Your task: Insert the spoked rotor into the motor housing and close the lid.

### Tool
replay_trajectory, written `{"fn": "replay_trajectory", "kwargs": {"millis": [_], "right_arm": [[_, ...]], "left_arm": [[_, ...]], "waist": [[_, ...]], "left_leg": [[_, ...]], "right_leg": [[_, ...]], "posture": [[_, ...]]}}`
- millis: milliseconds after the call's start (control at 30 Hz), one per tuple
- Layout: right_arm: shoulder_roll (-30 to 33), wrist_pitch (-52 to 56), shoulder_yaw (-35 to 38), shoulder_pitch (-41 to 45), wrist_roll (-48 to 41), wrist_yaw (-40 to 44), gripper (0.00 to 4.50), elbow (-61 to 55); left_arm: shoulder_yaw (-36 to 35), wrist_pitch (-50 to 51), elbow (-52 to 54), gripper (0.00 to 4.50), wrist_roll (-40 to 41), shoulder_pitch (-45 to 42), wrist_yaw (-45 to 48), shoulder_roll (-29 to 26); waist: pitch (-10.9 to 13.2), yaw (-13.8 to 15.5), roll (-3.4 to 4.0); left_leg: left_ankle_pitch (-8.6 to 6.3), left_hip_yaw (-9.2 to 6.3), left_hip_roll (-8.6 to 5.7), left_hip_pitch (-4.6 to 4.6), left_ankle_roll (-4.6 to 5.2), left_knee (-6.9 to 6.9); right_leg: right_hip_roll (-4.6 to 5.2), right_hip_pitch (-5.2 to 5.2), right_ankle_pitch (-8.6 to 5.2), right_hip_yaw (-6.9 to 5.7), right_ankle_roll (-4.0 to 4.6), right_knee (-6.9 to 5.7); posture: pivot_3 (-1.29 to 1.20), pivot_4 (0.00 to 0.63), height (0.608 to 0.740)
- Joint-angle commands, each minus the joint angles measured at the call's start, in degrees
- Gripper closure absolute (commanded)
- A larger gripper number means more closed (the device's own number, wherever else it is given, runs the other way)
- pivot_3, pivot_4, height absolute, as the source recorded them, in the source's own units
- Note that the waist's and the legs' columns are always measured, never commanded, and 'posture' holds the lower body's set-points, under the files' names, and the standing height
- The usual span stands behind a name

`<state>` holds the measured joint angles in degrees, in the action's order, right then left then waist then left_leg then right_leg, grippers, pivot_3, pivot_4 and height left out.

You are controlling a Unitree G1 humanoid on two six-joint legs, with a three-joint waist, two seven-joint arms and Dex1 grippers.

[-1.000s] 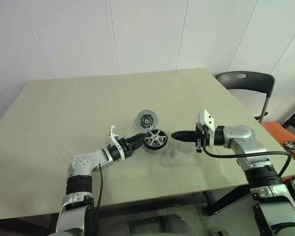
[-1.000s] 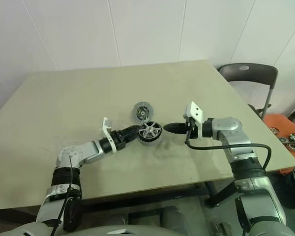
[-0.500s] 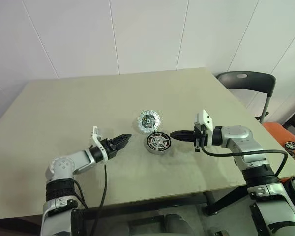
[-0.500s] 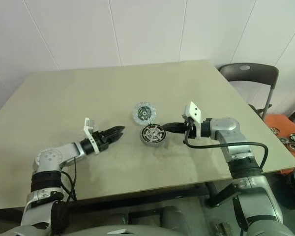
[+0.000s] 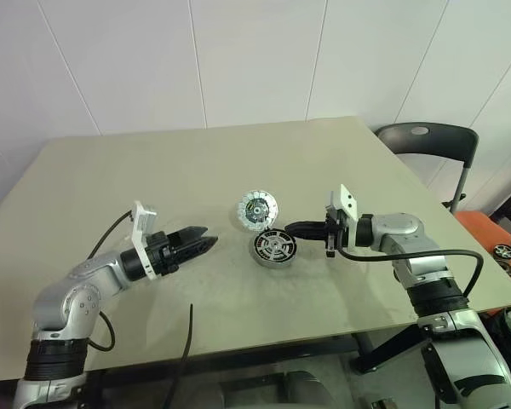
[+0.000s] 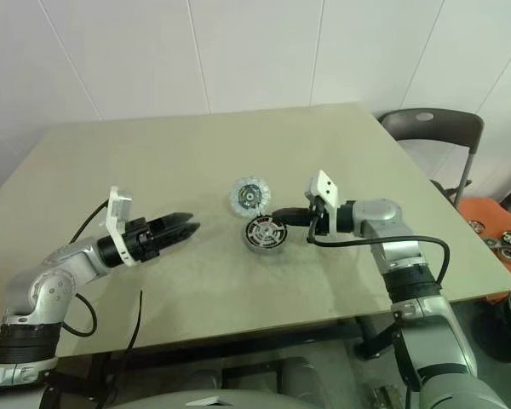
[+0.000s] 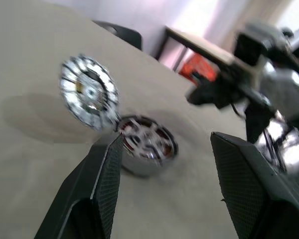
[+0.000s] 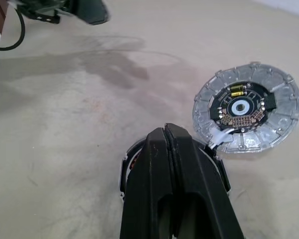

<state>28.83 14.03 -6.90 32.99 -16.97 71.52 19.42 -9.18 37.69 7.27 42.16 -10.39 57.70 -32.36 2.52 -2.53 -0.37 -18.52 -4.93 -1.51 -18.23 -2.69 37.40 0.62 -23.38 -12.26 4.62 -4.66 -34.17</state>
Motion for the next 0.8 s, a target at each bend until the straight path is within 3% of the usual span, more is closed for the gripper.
{"fn": "replay_trajectory", "kwargs": {"millis": [33, 367, 800], "right_arm": [[-1.3, -0.36, 0.79, 3.68, -1.43, 1.79, 4.5, 1.85], [-3.47, -4.17, -3.39, 8.13, 2.75, 5.92, 4.5, 9.02], [-5.36, -9.69, -3.42, 8.54, 5.94, 3.75, 4.5, 12.39]], "left_arm": [[0.75, -5.26, -2.44, 1.51, -1.27, -2.16, 7.05, -1.67], [11.05, -11.99, -5.7, 1.51, -10.41, -4.77, 19.65, -7.04], [11.16, -14.71, -7.08, 1.51, -11.72, -5.8, 17.34, -3.63]], "waist": [[0.0, -0.06, 0.01], [0.0, -0.16, 0.01], [0.01, -0.05, 0.02]], "left_leg": [[0.0, 0.02, 0.0, 0.02, 0.0, 0.01], [-0.05, 0.03, 0.03, -0.02, 0.1, -0.03], [-0.05, 0.0, 0.07, -0.01, 0.1, -0.04]], "right_leg": [[-0.01, 0.01, -0.03, 0.0, -0.04, -0.02], [0.0, -0.06, 0.09, 0.01, 0.02, -0.02], [0.02, -0.08, 0.17, 0.0, -0.09, -0.06]], "posture": [[0.0, 0.0, 0.74], [0.0, 0.0, 0.74], [0.0, 0.0, 0.74]]}}
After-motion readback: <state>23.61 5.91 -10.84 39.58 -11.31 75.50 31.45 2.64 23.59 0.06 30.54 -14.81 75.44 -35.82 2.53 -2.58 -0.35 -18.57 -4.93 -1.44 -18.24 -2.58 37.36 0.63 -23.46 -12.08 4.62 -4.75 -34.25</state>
